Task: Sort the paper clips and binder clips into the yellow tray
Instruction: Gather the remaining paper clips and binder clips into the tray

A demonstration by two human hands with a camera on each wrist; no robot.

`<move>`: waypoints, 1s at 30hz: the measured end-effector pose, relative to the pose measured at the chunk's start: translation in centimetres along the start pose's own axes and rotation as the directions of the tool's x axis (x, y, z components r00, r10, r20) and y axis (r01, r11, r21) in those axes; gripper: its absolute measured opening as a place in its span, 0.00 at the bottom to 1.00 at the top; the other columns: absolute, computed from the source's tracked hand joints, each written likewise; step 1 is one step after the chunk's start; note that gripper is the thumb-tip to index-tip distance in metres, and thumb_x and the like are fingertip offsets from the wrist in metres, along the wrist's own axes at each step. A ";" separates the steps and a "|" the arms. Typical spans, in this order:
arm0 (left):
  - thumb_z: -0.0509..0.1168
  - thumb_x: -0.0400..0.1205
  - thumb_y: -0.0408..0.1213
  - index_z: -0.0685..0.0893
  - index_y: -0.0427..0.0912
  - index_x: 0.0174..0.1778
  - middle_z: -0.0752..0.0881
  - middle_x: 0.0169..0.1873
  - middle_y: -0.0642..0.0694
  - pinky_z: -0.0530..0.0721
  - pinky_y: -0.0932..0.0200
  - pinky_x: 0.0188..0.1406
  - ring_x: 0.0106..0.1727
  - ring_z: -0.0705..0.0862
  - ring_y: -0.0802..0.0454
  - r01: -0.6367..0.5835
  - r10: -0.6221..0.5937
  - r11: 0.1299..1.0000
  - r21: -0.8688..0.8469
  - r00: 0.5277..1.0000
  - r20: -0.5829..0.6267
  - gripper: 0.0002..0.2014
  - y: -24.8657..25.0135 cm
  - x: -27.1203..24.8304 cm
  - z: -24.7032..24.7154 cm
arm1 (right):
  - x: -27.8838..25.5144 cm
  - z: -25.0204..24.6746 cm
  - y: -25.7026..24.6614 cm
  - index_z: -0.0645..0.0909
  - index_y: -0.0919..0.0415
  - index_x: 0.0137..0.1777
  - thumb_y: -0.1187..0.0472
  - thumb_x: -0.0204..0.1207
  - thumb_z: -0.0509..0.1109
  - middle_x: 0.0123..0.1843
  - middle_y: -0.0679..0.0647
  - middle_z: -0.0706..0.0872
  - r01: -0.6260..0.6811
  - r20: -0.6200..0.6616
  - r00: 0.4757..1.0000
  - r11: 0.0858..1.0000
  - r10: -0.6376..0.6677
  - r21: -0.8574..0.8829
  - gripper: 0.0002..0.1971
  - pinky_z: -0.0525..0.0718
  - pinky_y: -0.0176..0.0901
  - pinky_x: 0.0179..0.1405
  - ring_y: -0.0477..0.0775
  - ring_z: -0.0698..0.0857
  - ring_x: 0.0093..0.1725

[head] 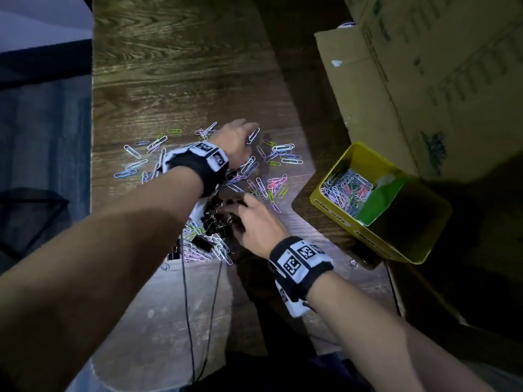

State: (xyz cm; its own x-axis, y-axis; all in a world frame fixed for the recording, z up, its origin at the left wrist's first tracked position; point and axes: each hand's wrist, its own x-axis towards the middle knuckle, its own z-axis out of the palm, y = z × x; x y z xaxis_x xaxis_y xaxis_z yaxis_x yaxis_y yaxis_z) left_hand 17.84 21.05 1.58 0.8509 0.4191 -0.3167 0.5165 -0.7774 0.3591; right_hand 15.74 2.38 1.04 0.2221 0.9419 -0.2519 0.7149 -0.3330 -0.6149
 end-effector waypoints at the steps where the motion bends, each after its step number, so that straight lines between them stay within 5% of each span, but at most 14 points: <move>1: 0.61 0.79 0.37 0.58 0.46 0.80 0.60 0.79 0.33 0.62 0.45 0.78 0.79 0.60 0.35 0.031 -0.032 0.999 0.024 0.999 0.041 0.32 0.2 1.0 0.8 | -0.4 -0.4 0.7 0.80 0.62 0.66 0.66 0.72 0.68 0.63 0.61 0.76 -0.033 -0.002 0.999 0.999 0.033 -0.002 0.20 0.79 0.54 0.64 0.65 0.76 0.65; 4: 0.59 0.81 0.48 0.48 0.49 0.81 0.49 0.82 0.38 0.58 0.34 0.77 0.80 0.51 0.29 0.129 -0.147 0.984 0.122 0.977 0.151 0.35 0.9 2.7 2.6 | -1.6 -1.7 2.6 0.78 0.63 0.67 0.69 0.72 0.66 0.75 0.61 0.71 -0.126 -0.007 0.992 0.992 0.126 -0.025 0.22 0.72 0.52 0.74 0.64 0.70 0.74; 9: 0.51 0.84 0.53 0.44 0.42 0.81 0.42 0.82 0.40 0.51 0.37 0.80 0.82 0.42 0.34 0.113 -0.169 0.962 0.249 0.961 0.217 0.35 1.7 1.5 4.8 | -2.0 -4.8 4.3 0.70 0.61 0.76 0.74 0.73 0.61 0.76 0.60 0.69 -0.312 -0.136 0.938 0.948 0.319 0.067 0.29 0.67 0.50 0.77 0.59 0.69 0.76; 13: 0.50 0.85 0.47 0.43 0.37 0.81 0.40 0.81 0.35 0.48 0.41 0.80 0.82 0.40 0.36 -0.021 -0.048 0.970 0.242 0.959 0.279 0.33 4.0 -2.5 5.8 | 0.2 -5.7 4.6 0.65 0.63 0.78 0.76 0.70 0.62 0.77 0.60 0.66 -0.339 -0.161 0.917 0.927 0.364 0.161 0.34 0.66 0.50 0.77 0.60 0.68 0.76; 16: 0.54 0.82 0.35 0.43 0.38 0.81 0.39 0.81 0.37 0.47 0.42 0.80 0.82 0.40 0.39 -0.145 0.064 0.971 0.192 0.925 0.374 0.34 4.7 -5.4 5.7 | 2.2 -5.4 4.9 0.59 0.64 0.81 0.75 0.72 0.60 0.83 0.64 0.57 -0.346 -0.192 0.905 0.919 0.380 0.187 0.35 0.58 0.53 0.81 0.63 0.56 0.82; 20: 0.53 0.84 0.36 0.46 0.38 0.81 0.43 0.82 0.38 0.51 0.40 0.81 0.83 0.43 0.40 -0.177 0.125 0.974 0.144 0.942 0.311 0.32 2.8 -7.6 5.0 | 4.8 -5.3 5.5 0.51 0.59 0.83 0.66 0.76 0.62 0.85 0.62 0.43 -0.354 -0.187 0.916 0.935 0.354 0.035 0.36 0.48 0.61 0.82 0.65 0.41 0.84; 25: 0.53 0.85 0.44 0.45 0.44 0.82 0.42 0.83 0.43 0.51 0.35 0.79 0.83 0.42 0.41 -0.076 -0.056 0.945 0.318 0.921 0.386 0.32 -1.1 -8.6 4.1 | 6.9 -4.4 6.4 0.46 0.48 0.84 0.47 0.83 0.56 0.85 0.59 0.34 -0.405 -0.015 0.913 0.901 0.408 -0.155 0.33 0.44 0.70 0.80 0.67 0.35 0.83; 30: 0.53 0.85 0.48 0.47 0.47 0.82 0.43 0.83 0.44 0.47 0.37 0.79 0.83 0.42 0.44 -0.003 -0.136 0.934 0.358 0.923 0.361 0.32 -3.0 -8.7 2.6 | 4.5 -2.6 7.2 0.47 0.50 0.84 0.44 0.83 0.53 0.85 0.60 0.36 -0.345 -0.002 0.935 0.907 0.355 -0.243 0.32 0.41 0.67 0.80 0.68 0.37 0.83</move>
State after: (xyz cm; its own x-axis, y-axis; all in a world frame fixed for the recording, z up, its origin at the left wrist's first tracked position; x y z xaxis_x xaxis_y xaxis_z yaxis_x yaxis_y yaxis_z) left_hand 8.61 18.52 0.94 0.6805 0.3230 -0.6577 0.4455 -0.8950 0.0214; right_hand 23.63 4.35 -2.58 0.4630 0.7623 -0.4523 0.7325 -0.6164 -0.2890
